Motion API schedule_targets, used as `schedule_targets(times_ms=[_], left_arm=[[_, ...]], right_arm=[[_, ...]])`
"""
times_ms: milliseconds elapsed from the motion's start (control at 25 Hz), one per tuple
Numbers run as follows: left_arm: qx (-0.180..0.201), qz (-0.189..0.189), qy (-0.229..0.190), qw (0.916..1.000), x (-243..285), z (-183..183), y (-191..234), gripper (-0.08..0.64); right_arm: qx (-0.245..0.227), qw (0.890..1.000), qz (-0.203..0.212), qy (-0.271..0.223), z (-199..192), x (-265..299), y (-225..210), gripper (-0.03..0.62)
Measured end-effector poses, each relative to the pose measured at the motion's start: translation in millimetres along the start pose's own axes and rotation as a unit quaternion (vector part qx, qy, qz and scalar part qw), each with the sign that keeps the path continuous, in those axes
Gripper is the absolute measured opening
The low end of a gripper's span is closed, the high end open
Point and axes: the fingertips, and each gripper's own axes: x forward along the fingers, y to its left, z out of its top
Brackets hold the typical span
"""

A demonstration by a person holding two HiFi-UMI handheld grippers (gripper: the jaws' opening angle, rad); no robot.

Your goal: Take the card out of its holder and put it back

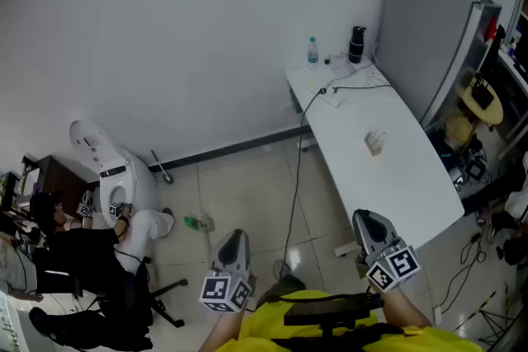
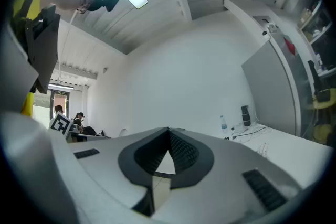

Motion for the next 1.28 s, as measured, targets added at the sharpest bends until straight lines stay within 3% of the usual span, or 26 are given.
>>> schedule_targets(times_ms=[320,600,880,1080,1280], left_arm=[[0.021,-0.001,-0.003,0.9998,48.3,35.7,86.6,0.021],[0.016,-0.015,0.008,0.9997,105.4,39.1,113.2,0.021],[0.004,-0.015,0.022,0.9996,186.5,37.6,130.4,0.021],[0.012,-0.007,0.026,0.9996,280.0,50.6,150.6,0.021],[0.040,-0.051,0.018,0.9978,386.1,83.7,131.7,0.041]], right_arm=[[-0.011,1.000,-0.029,0.002,2.6,108.9,3.2,0.006],[-0.002,0.999,-0.053,0.010,-2.2,152.9,-20.0,0.006],[0.014,0.998,-0.059,0.025,-7.8,225.7,-77.8,0.006],[0.024,0.997,-0.064,0.020,0.6,292.8,-145.5,0.006],[0.013,0.997,-0.079,0.004,21.9,349.5,-226.0,0.006]])
